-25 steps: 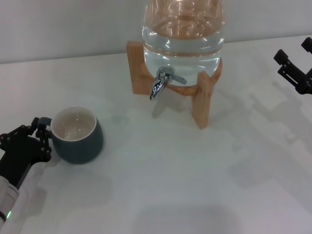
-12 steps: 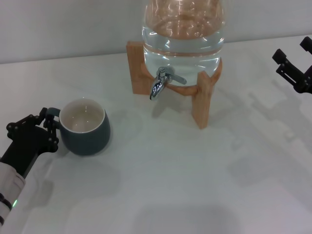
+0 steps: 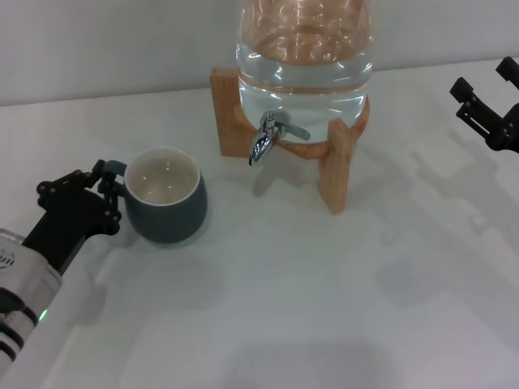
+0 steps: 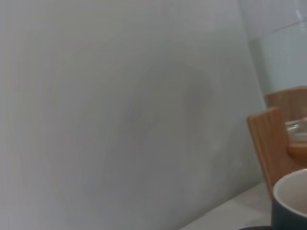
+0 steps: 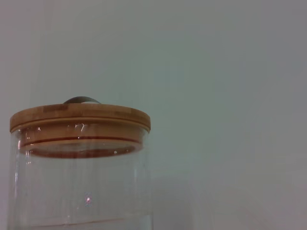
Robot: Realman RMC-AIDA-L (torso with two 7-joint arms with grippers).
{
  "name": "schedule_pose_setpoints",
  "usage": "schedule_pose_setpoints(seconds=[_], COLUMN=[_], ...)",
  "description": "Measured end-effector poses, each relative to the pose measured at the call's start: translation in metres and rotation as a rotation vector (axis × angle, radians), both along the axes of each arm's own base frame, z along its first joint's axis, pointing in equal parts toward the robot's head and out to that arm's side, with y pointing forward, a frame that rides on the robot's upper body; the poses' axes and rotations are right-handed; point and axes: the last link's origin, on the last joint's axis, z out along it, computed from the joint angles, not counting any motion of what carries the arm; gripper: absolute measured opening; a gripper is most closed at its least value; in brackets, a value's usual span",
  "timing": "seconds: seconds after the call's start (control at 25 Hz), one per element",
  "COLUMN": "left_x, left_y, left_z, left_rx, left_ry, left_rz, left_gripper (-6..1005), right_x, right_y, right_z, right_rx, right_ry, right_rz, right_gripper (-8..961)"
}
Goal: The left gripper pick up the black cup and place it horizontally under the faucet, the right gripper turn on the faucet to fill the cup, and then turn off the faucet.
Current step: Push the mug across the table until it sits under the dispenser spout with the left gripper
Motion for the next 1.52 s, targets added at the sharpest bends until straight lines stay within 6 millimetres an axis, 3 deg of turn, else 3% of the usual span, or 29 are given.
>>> schedule_pose_setpoints(seconds=[1.52], left_x=[0.031], left_y=[0.004], left_z=[-0.02], left_rx=[-0.114], left_ry=[-0.015], left_rz=[-0.104], left_gripper=[85], right_x=[-0.006], right_y=[0.007], right_z=[0.0], right_rx=[-0.001], right_ry=[-0.003], right_rz=[0.02], right_gripper=[859])
